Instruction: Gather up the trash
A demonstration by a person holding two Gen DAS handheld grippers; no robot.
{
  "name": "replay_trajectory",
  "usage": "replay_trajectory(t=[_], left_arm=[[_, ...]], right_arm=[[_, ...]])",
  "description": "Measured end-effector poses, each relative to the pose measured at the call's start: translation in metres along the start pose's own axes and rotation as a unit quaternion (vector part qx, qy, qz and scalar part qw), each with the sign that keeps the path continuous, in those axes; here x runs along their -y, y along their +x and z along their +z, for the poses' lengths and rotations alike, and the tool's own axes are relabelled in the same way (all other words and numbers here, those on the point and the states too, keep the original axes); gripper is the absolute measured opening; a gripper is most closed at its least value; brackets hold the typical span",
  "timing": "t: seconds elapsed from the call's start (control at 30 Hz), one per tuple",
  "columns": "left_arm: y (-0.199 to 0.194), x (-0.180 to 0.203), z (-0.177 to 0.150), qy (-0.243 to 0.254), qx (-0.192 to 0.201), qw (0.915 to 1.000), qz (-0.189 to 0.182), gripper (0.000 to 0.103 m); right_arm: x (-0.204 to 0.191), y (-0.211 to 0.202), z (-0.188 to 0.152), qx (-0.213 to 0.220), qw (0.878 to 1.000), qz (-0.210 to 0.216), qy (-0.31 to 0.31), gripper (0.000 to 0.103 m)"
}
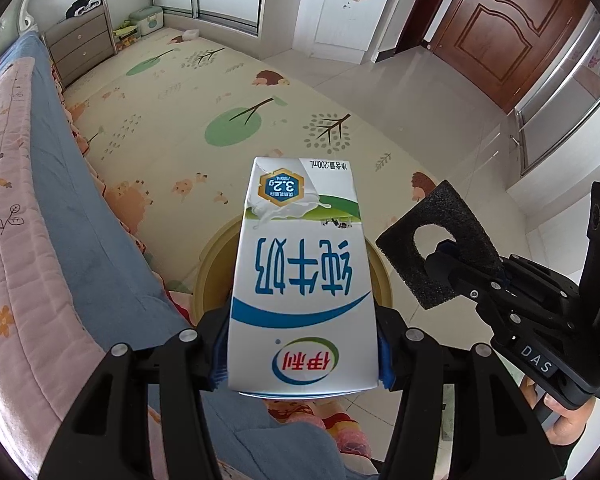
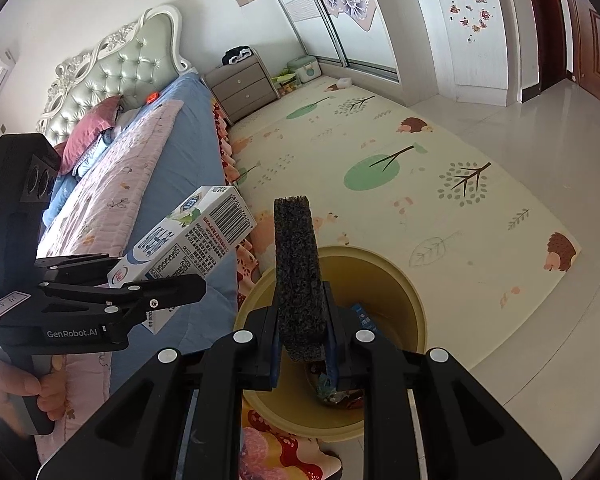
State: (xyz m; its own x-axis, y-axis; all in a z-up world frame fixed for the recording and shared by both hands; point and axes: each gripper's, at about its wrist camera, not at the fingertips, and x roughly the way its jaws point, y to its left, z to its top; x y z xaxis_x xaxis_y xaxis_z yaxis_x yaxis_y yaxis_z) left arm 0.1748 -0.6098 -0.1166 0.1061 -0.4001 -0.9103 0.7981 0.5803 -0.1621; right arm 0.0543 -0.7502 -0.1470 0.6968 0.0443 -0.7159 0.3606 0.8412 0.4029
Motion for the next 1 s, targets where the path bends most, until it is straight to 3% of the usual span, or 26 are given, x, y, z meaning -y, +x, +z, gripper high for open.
replay_trajectory(t=[0.03,0.07,0.1,0.13,0.73,1.0], left_arm=[[0.001,-0.002,0.000,-0.005,-0.003,1.0000,-0.002,0.059],[0.002,-0.005,0.001,-0.012,-0.006,0.9999,-0.005,0.064],[0.003,-0.008,0.001,-0.020,-0.008,0.9998,-0.006,0.075],[0.004,-0.012,0.001,-0.027,-0.008,0.9996,-0.007,0.079],[0.004,-0.009,-0.001,-0.020,-0.007,0.9998,-0.001,0.079],[-0.011,-0.006,-0.008,-0.013,0.015,0.9997,0.016,0.079]], right_arm=[[0.001,0.001,0.000,0.000,1.000,0.001,0.001,0.033],[0.003,0.002,0.000,-0.001,1.000,0.001,0.006,0.051],[0.005,0.003,0.000,0.001,1.000,-0.002,0.010,0.054],[0.008,0.004,0.000,0.001,1.000,-0.006,0.011,0.054],[0.015,0.002,-0.009,-0.010,1.000,-0.016,0.022,0.054],[0.006,-0.016,-0.010,-0.003,0.999,-0.030,0.017,0.053]])
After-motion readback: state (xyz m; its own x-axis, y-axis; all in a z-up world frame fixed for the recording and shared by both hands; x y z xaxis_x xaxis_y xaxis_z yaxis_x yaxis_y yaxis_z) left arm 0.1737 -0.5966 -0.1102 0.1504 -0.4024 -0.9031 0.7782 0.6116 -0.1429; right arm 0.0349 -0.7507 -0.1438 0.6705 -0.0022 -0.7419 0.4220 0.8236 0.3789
